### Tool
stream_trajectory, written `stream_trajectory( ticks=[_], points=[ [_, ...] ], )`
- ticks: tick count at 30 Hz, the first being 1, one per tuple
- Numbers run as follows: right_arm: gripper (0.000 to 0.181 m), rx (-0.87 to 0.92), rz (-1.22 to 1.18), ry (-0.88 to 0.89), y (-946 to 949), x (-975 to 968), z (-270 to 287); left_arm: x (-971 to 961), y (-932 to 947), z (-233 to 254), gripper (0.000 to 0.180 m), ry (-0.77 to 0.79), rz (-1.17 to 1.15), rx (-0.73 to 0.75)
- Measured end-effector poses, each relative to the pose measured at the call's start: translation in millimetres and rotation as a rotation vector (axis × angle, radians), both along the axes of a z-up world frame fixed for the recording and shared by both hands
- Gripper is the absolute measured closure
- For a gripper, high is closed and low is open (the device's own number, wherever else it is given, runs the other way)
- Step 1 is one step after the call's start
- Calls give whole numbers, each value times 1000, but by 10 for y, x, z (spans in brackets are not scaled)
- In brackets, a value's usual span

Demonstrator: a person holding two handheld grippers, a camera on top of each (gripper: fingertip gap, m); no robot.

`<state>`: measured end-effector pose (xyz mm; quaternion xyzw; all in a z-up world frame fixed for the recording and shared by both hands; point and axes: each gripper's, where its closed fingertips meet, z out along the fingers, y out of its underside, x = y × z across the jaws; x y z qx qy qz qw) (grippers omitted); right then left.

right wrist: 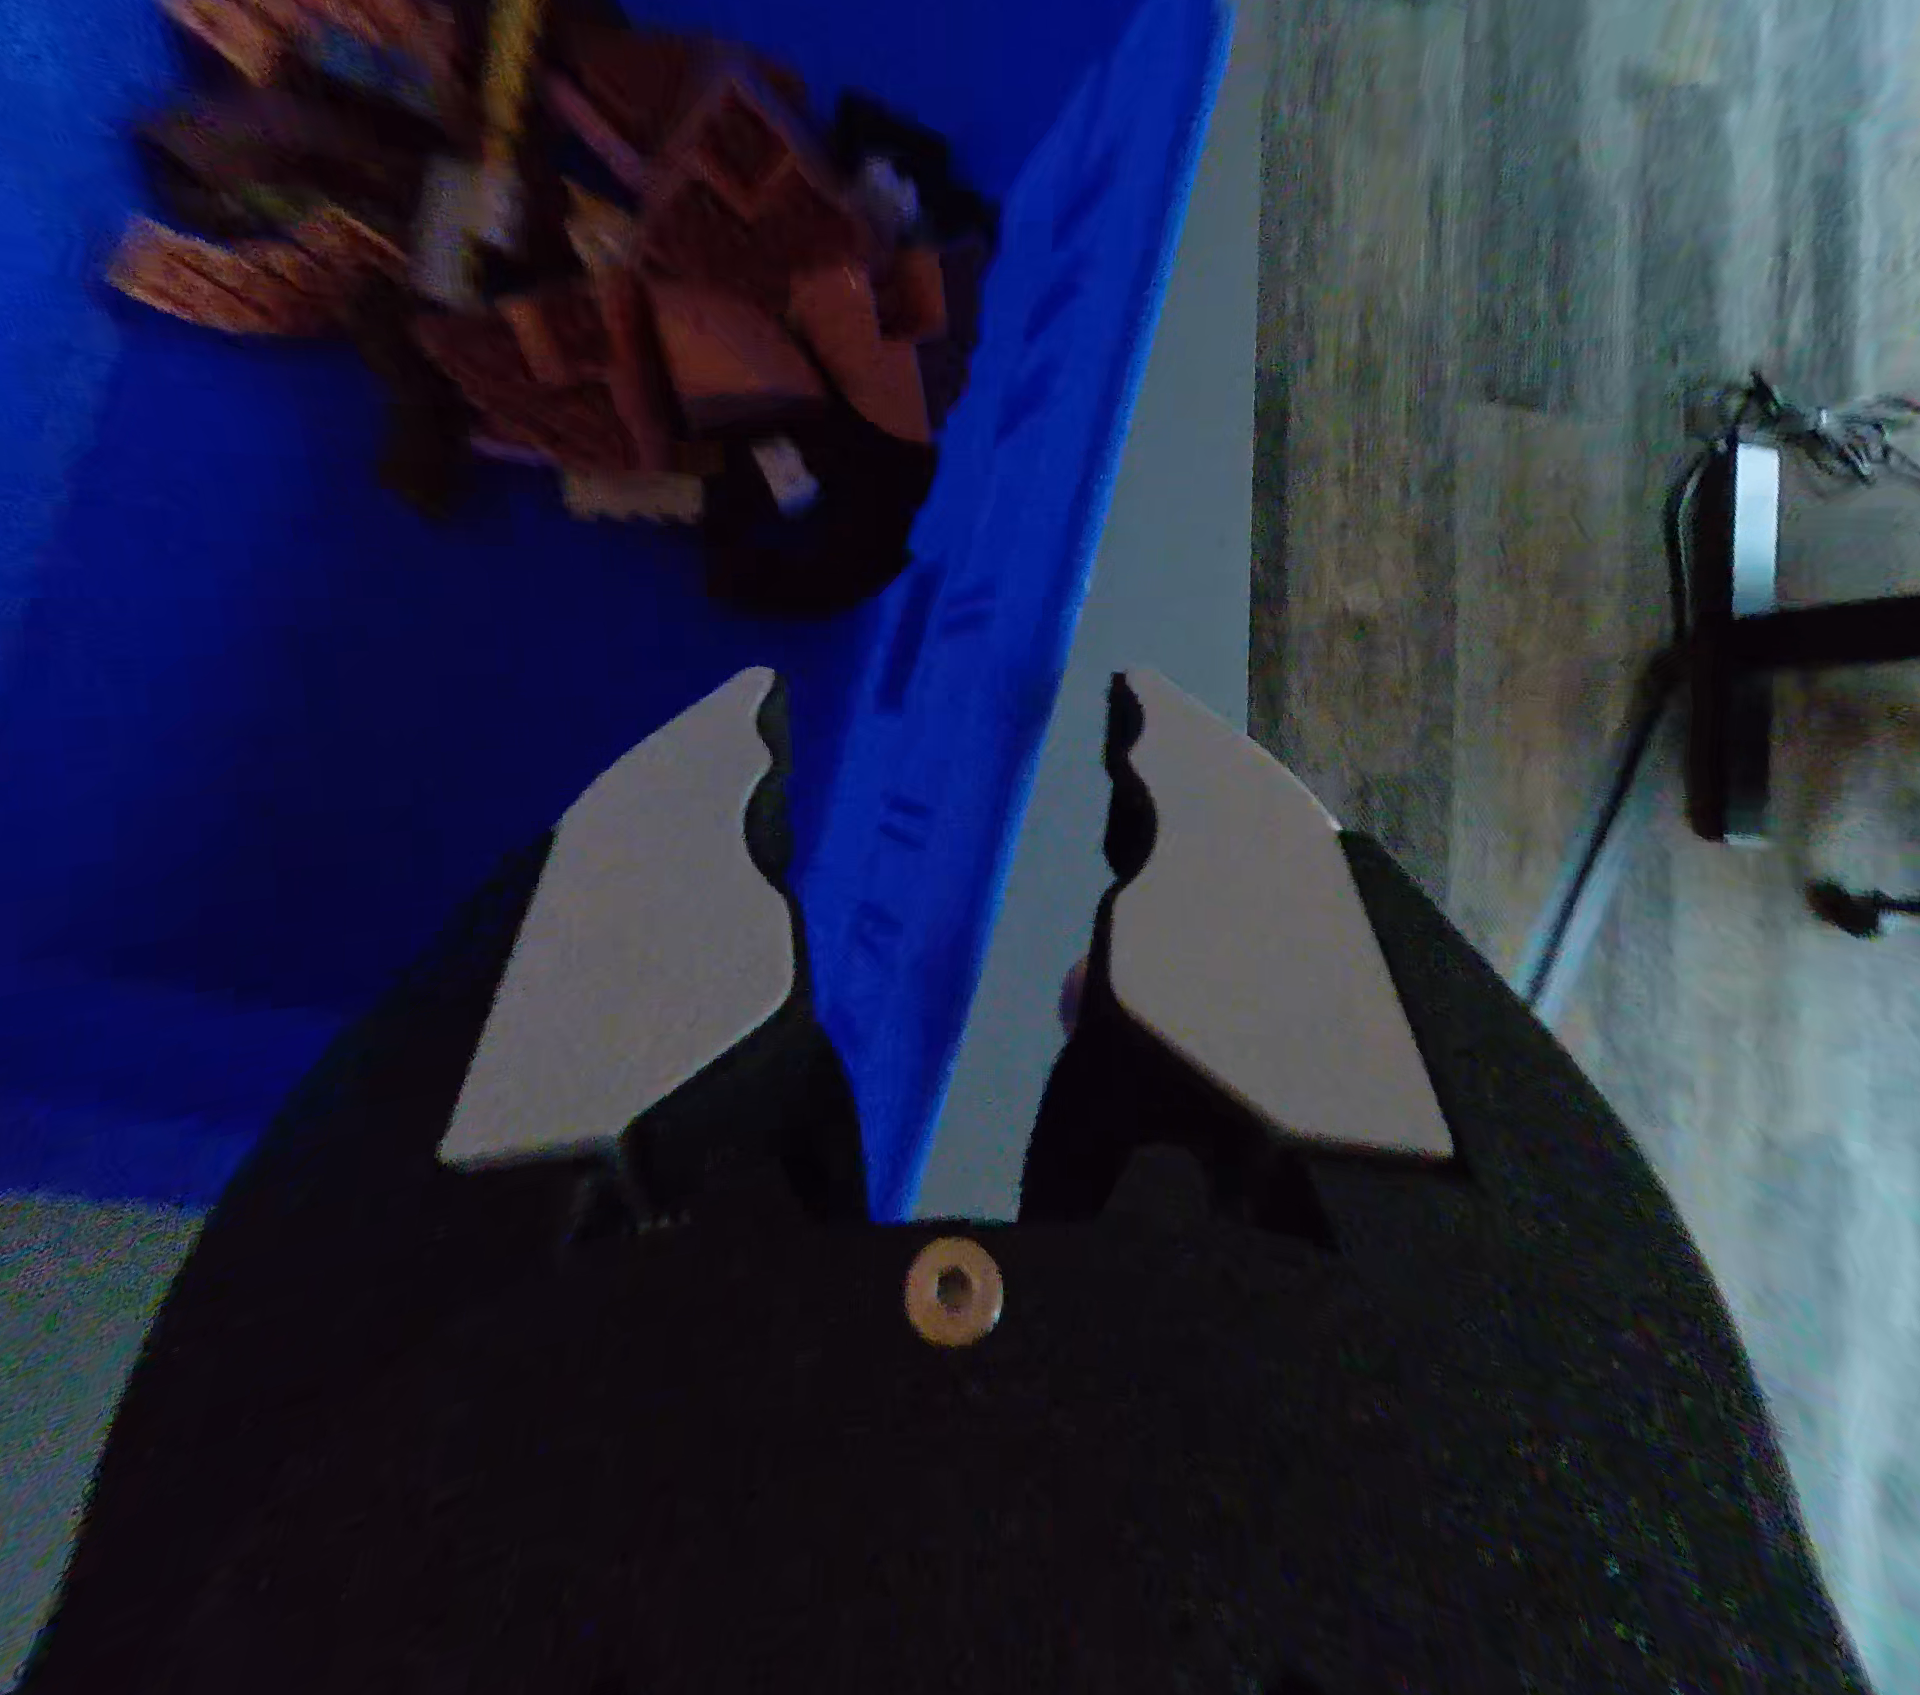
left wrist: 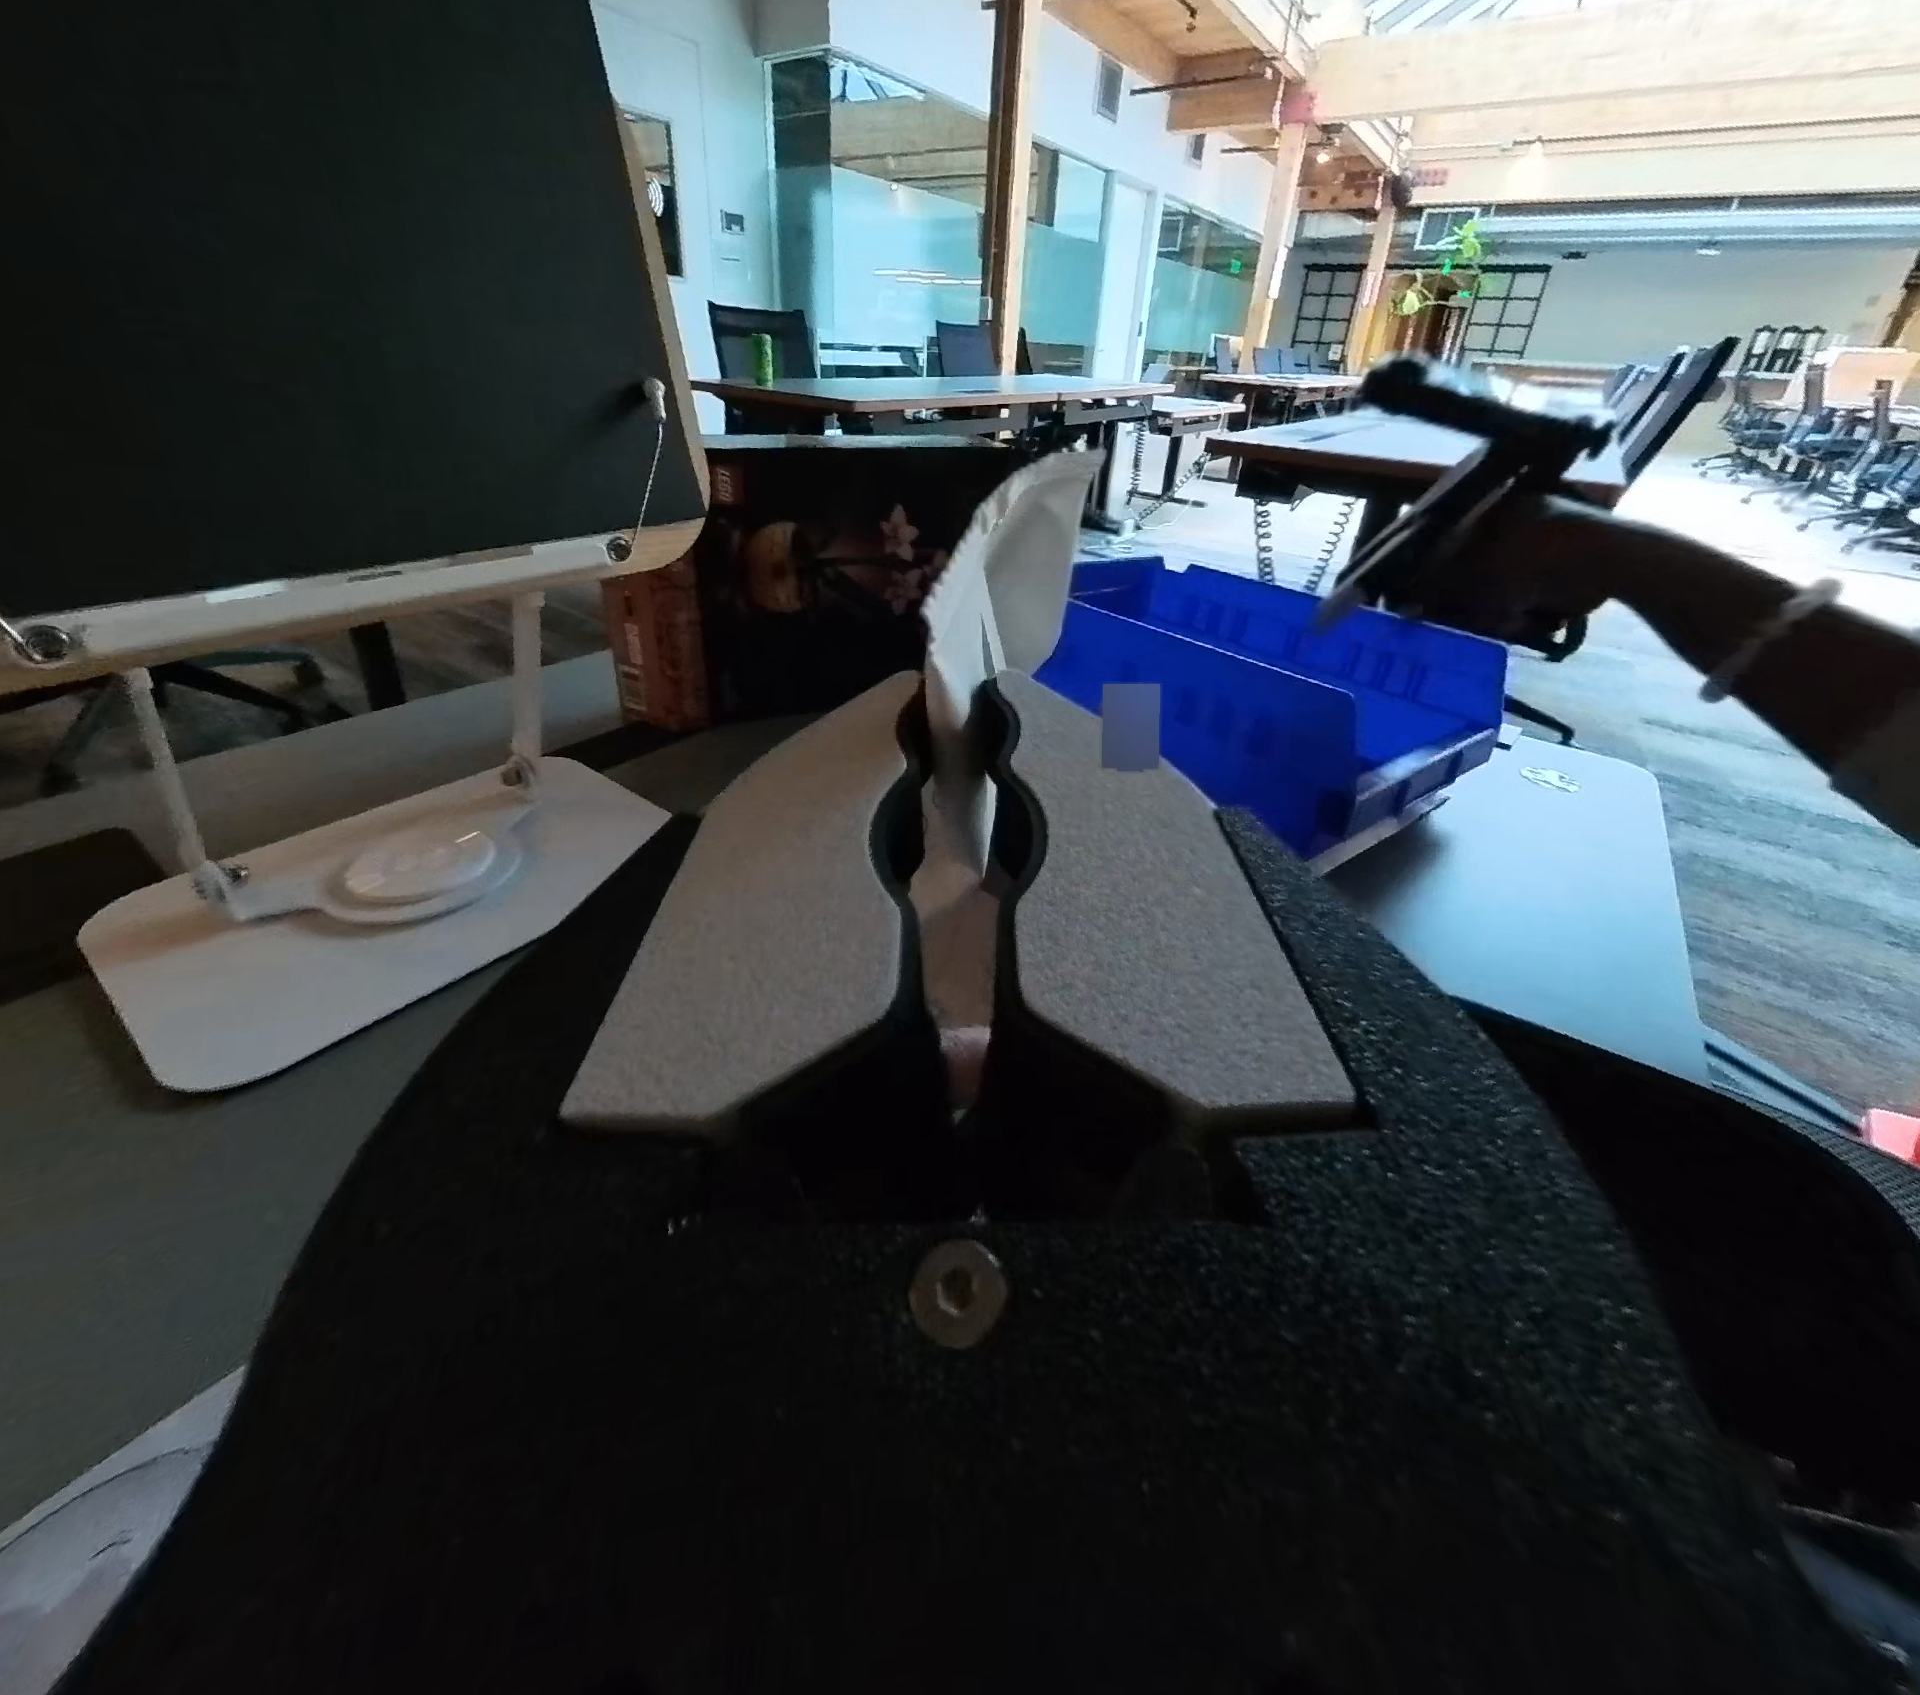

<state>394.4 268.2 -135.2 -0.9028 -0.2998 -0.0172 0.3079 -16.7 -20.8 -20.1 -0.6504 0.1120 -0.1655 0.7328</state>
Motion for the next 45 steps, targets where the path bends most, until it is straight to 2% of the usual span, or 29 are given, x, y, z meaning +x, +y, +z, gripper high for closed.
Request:
stream_trajectory(
  ticks=[3, 6, 9, 11, 12, 15, 21, 24, 28, 31, 33, 37, 39, 42, 45],
  points=[
    [113, 157, 147, 180, -256, -510, 589, 18, -2, 0, 173, 6, -5, -14],
    [125, 239, 612, 528, -1097, -1643, 1232, 64, -14, 20, 173, -8, -9, -26],
    [134, 170, 1105, 852, -2244, -2541, 1639, 165, -52, 41, 173, -8, -22, -28],
    [133, 81, 1264, 957, -2690, -2928, 1701, 235, -85, 48, 173, 7, -28, -32],
    [134, 45, 1313, 942, -2806, -3093, 1647, 265, -103, 55, 173, 13, -34, -32],
    [138, 94, 1364, 822, -2822, -3479, 1409, 334, -162, 81, 174, 22, -58, -36],
    [159, 84, 1425, 868, -2891, -3616, 1344, 298, -242, 71, 173, 22, -97, -55],
    [163, 123, 1456, 851, -2929, -3663, 1283, 265, -249, 58, 173, 1, -104, -63],
    [180, 173, 1526, 822, -2908, -3650, 1255, 275, -333, 53, 173, -17, -165, -70],
    [181, 91, 1589, 881, -2931, -3610, 1294, 350, -379, 72, 169, -15, -226, -70],
    [181, 74, 1608, 906, -2891, -3605, 1332, 371, -377, 5, 153, 38, -212, -86],
    [181, 46, 1657, 936, -2809, -3569, 1450, 440, -386, -331, 97, 128, -210, -170],
    [181, 23, 1681, 942, -2812, -3562, 1501, 505, -392, -488, 81, 160, -218, -192],
    [181, 6, 1718, 963, -2836, -3552, 1581, 685, -450, -593, 79, 166, -259, -168],
    [181, 2, 1716, 987, -2821, -3564, 1634, 905, -558, -662, 92, 147, -327, -133]
  ],
)
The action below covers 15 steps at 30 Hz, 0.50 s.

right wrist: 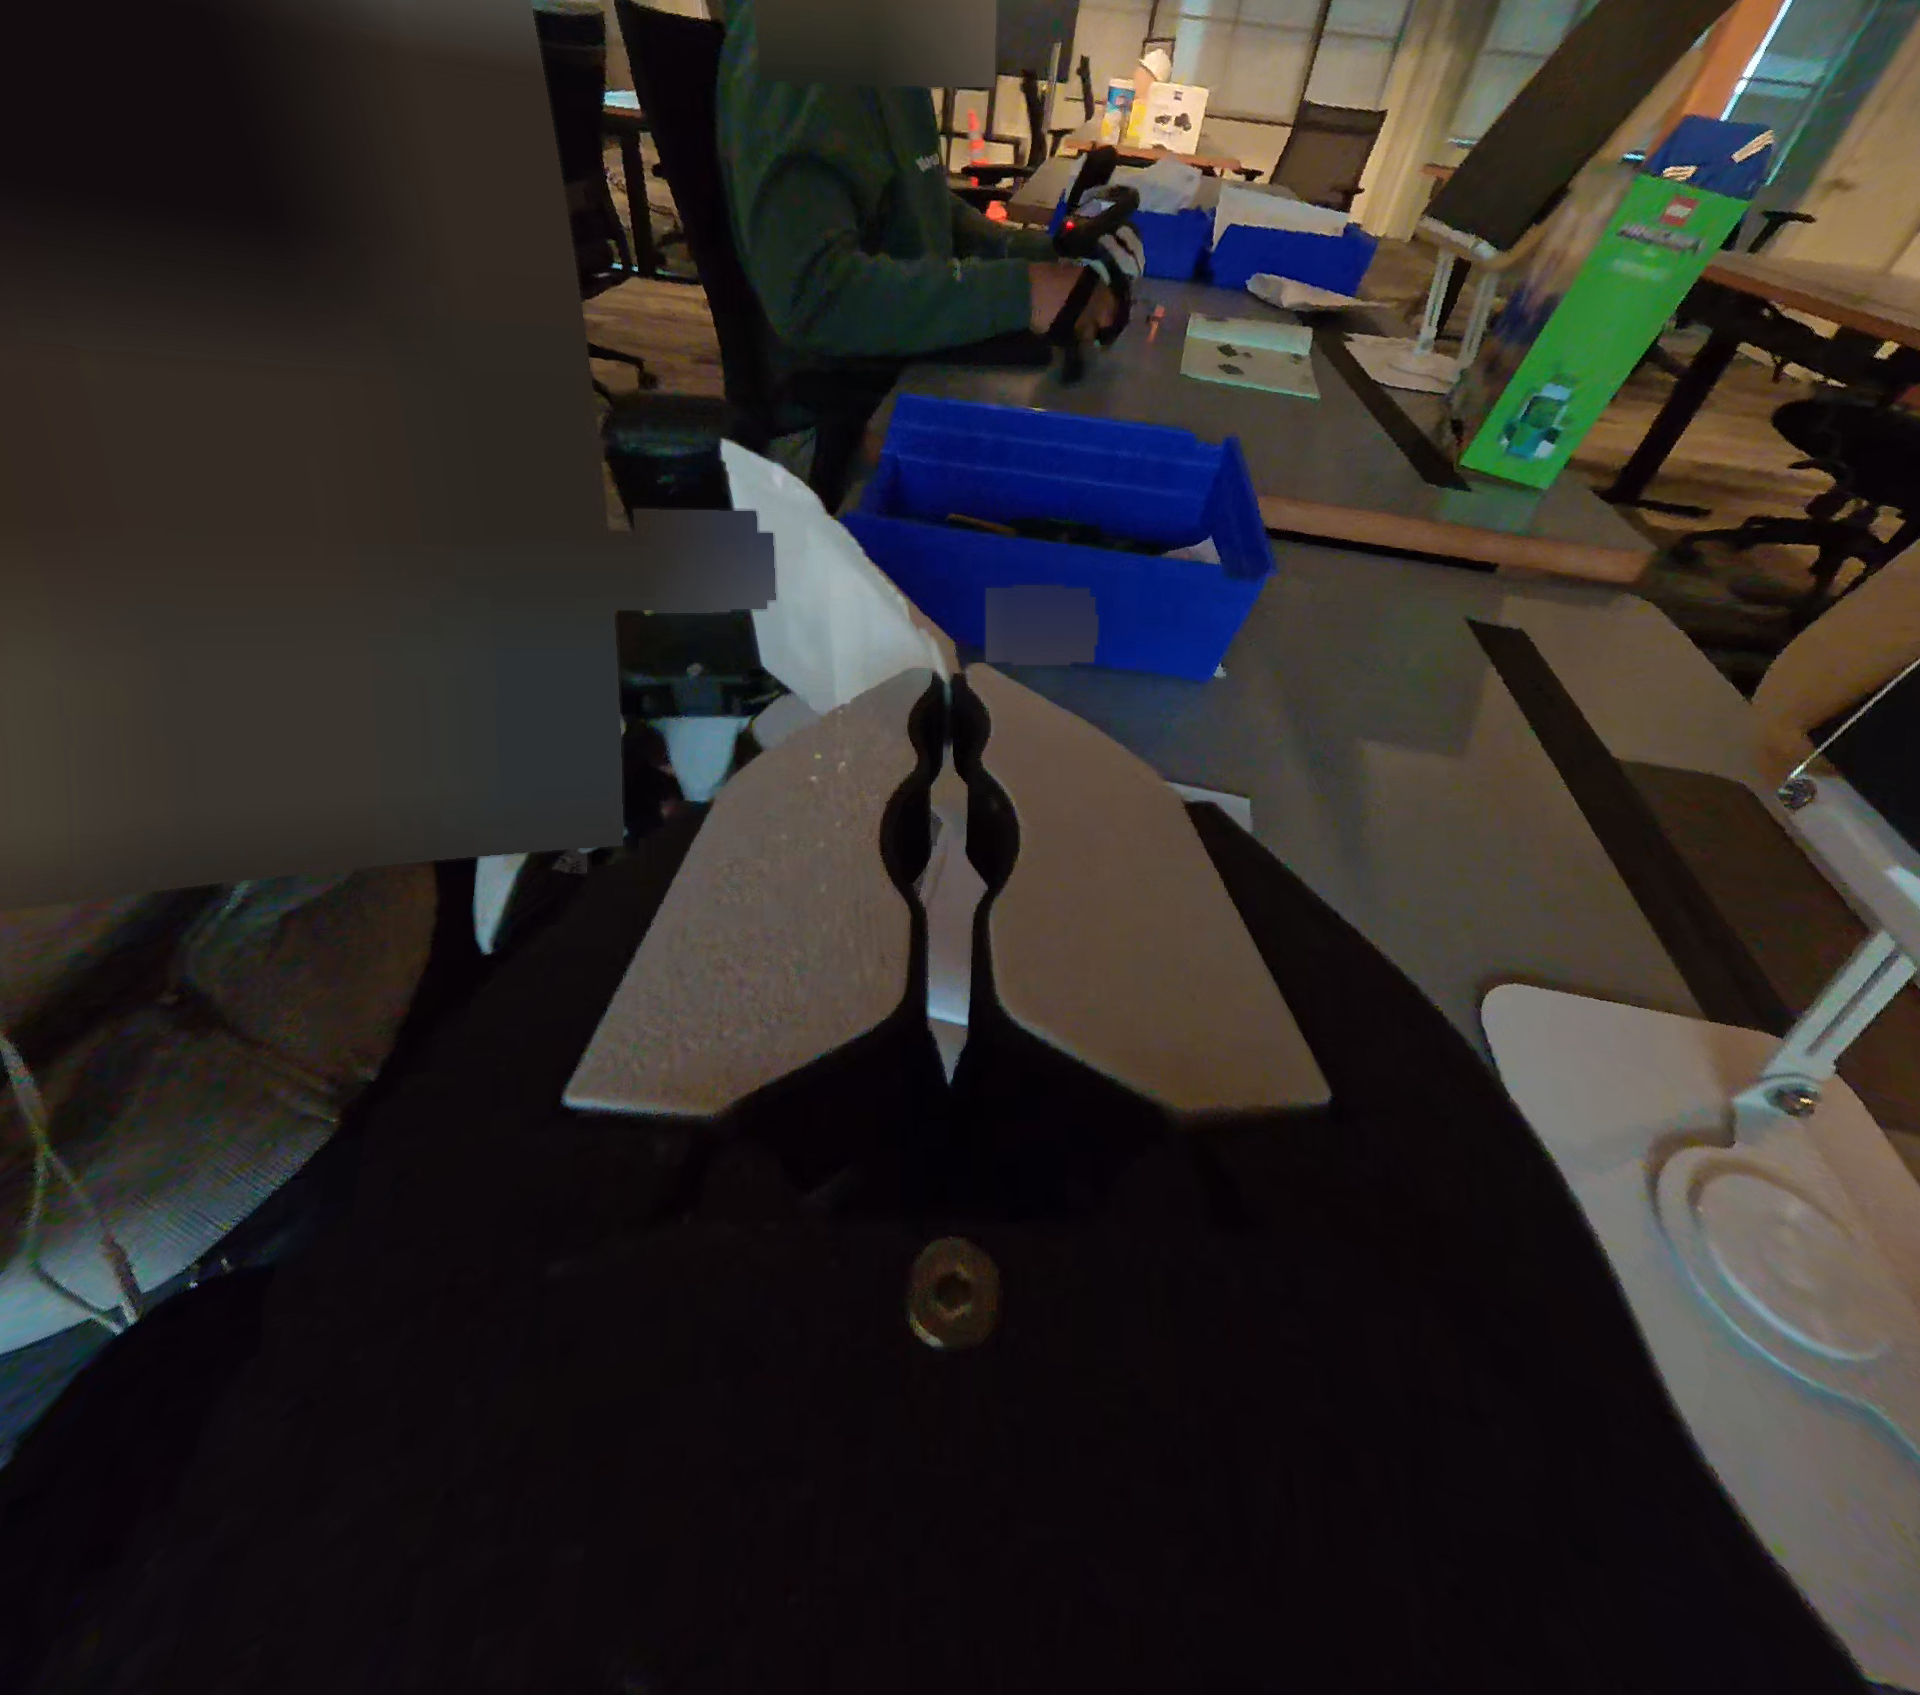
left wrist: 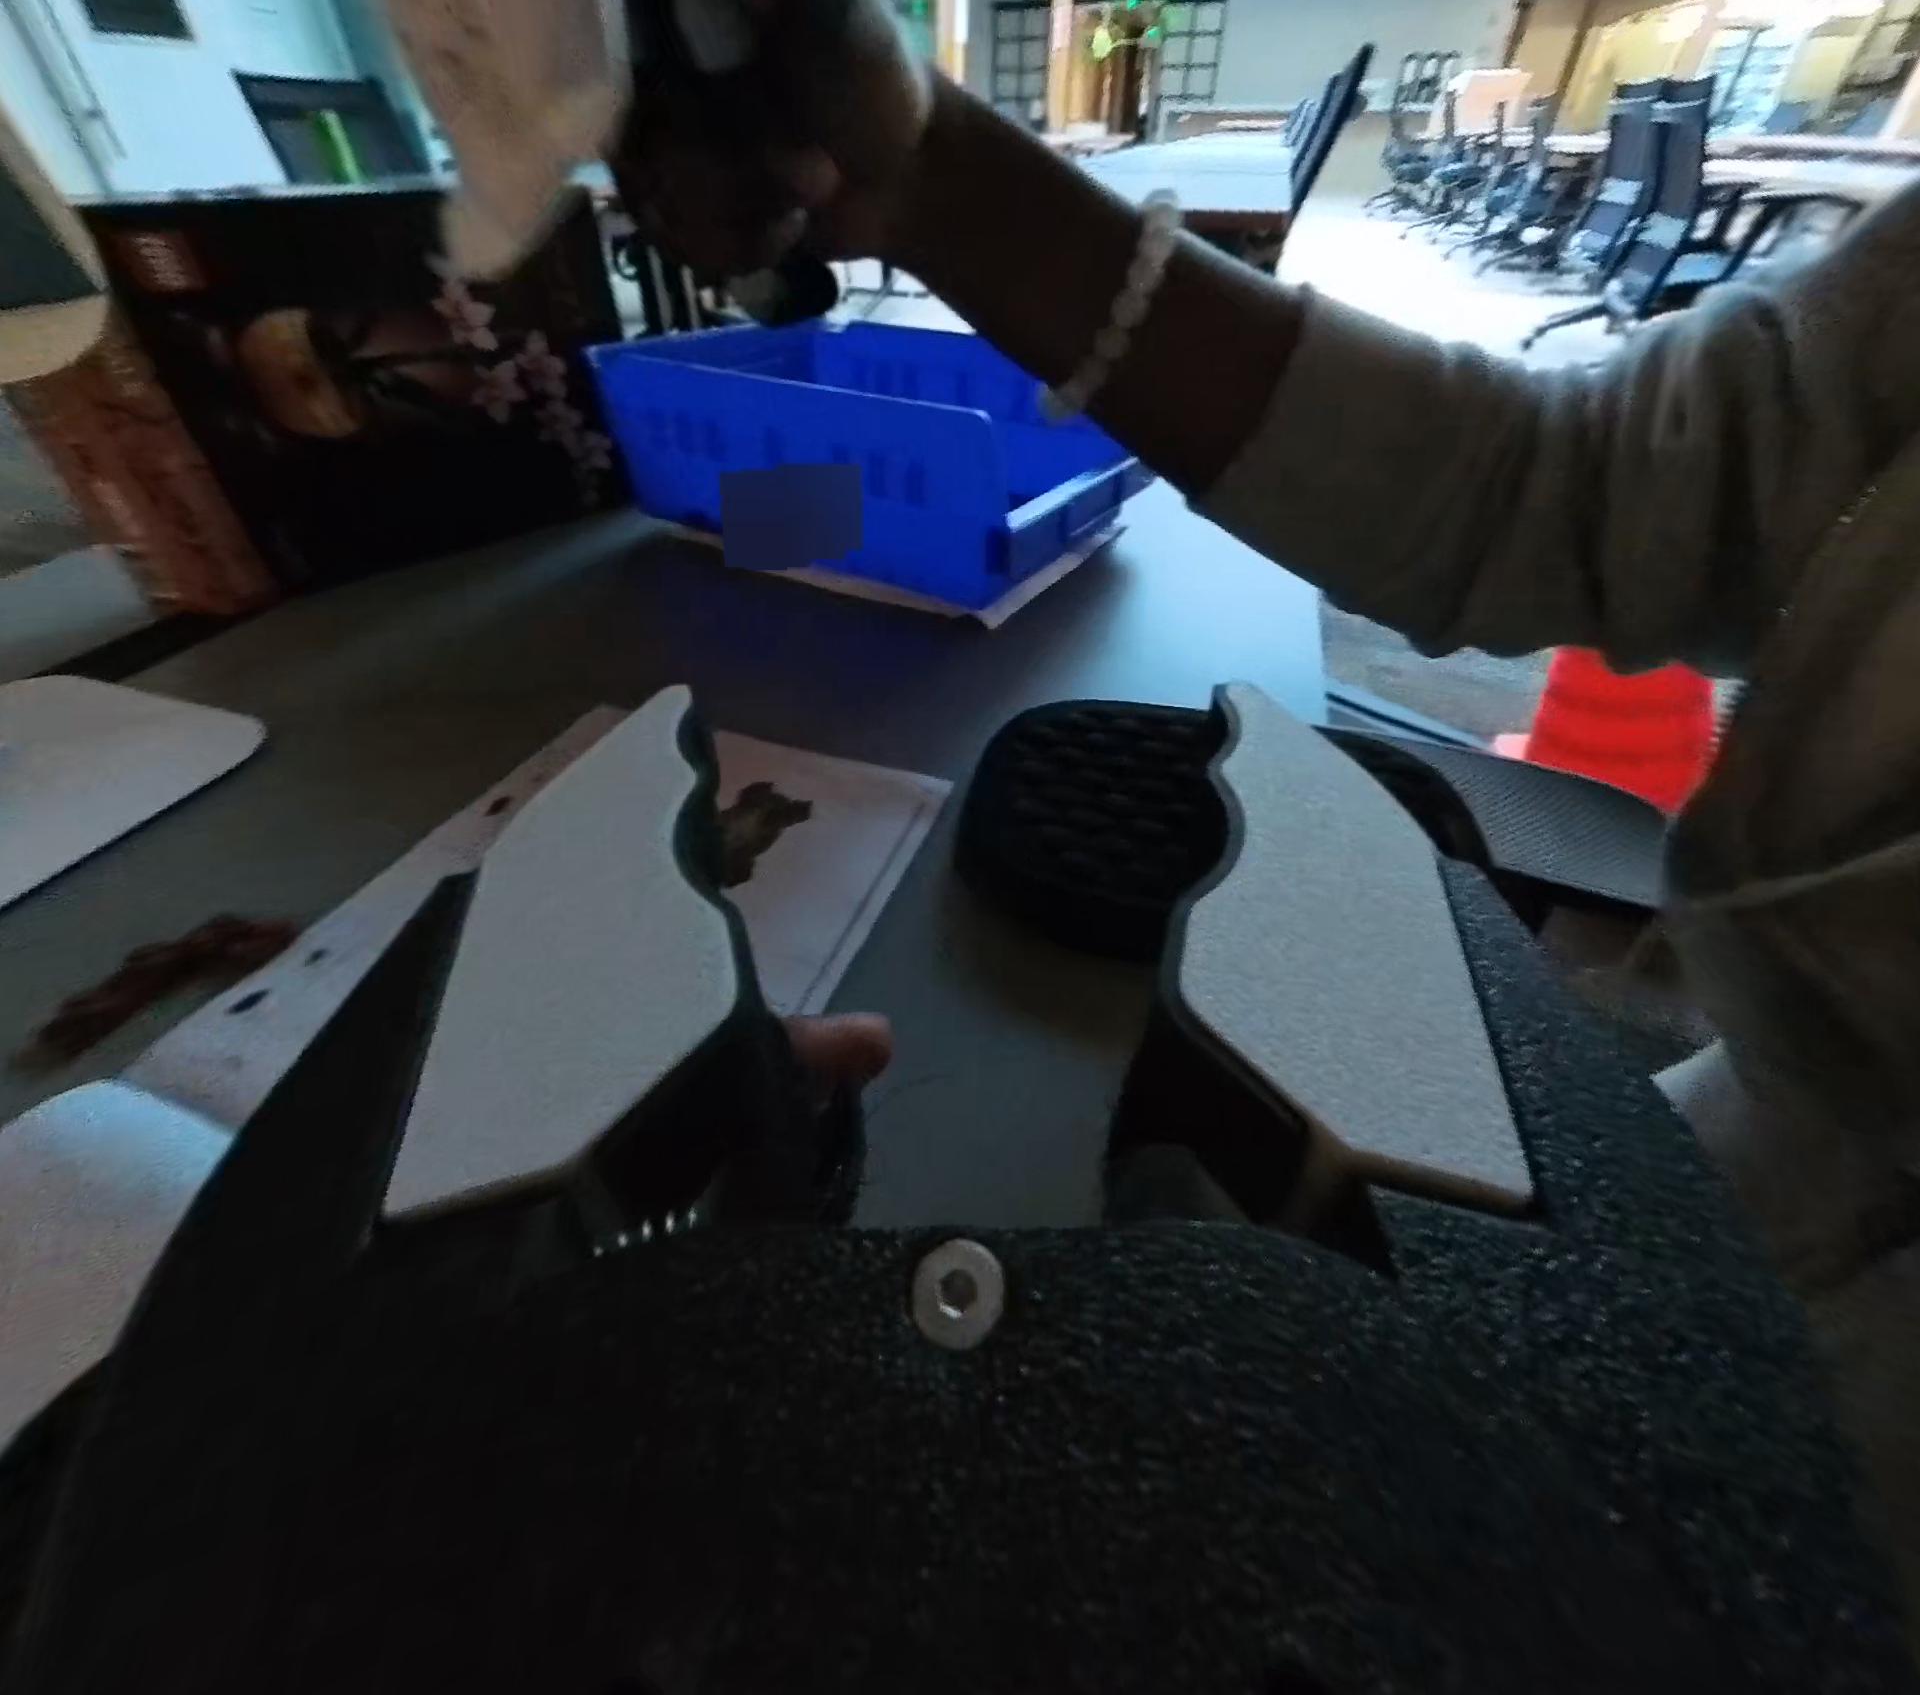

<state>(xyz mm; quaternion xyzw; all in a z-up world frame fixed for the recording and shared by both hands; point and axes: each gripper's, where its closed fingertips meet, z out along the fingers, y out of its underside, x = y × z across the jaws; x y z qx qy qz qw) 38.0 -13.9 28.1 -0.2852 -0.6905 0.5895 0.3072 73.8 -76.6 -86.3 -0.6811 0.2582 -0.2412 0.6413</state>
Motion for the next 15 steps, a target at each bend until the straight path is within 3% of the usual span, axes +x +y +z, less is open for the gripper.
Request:
stream_trajectory(
  ticks=[4, 8, 15],
  points=[
    [181, 3, -1, -18, -2, -11, -19, 159, -105, -60, 121, -10, -22, 55],
    [181, 17, -11, -39, -18, 15, -78, 136, -95, -93, 175, 3, 0, 51],
    [181, 13, -41, -38, -72, 77, -95, 77, -202, 47, 180, 64, 46, 70]
  ],
)
